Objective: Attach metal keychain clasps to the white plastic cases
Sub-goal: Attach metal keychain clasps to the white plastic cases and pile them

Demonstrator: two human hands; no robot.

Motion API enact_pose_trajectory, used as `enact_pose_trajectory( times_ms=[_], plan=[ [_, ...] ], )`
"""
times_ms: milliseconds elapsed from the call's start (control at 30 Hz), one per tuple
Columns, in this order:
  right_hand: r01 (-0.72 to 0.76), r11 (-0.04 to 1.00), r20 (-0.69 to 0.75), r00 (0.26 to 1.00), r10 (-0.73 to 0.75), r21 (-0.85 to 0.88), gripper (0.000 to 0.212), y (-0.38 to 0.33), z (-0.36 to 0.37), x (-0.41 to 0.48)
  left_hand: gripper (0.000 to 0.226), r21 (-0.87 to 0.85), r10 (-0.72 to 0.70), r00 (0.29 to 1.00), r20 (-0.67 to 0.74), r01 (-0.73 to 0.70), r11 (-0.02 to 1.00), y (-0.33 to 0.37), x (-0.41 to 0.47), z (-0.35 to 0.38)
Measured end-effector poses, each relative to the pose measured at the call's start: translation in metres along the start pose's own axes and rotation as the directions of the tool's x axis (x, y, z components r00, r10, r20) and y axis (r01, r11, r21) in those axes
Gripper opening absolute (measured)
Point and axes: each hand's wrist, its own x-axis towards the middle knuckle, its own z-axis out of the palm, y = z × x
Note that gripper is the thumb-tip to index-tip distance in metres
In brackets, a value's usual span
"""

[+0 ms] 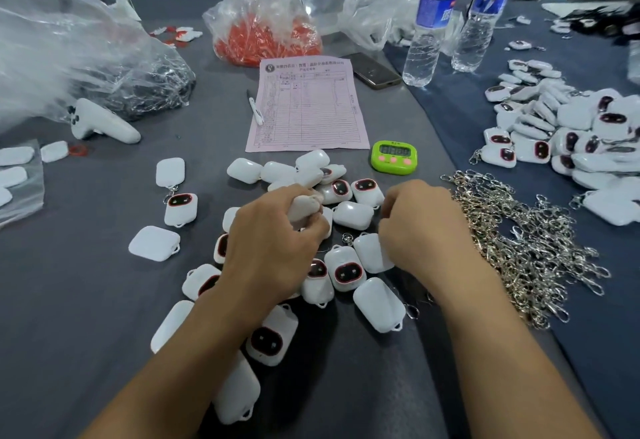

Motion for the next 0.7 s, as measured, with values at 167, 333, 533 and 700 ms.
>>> enact_pose_trajectory(
  times_ms=[167,333,533,700],
  plan=[
    [0.074,0.955,-0.181,0.983,-0.022,0.288,0.014,-0.002,-0.003,0.002,0.008,0.003,-0.019,1.000,-0.002,0.019,1.000,-0.001,0.001,0.001],
    [0.118,0.613,-0.135,0.991,-0.018,0.781,0.021,-0.018,0.001,-0.004,0.016,0.079,-0.021,0.995,-0.101,0.029,0.996,0.003,-0.001,0.001],
    [0.024,0.375,0.027,0.991,-0.131,0.927,0.025,-0.023,0.007,-0.005,0.013,-0.316,-0.107,0.994,-0.010,0.098,0.944,0.003,0.005,-0.006],
    [0.062,0.410,0.012,0.985,-0.175,0.910,0.019,-0.024,0.010,-0.007,0.014,-0.424,-0.154,0.988,0.021,0.148,0.893,-0.002,0.009,-0.007]
  ],
)
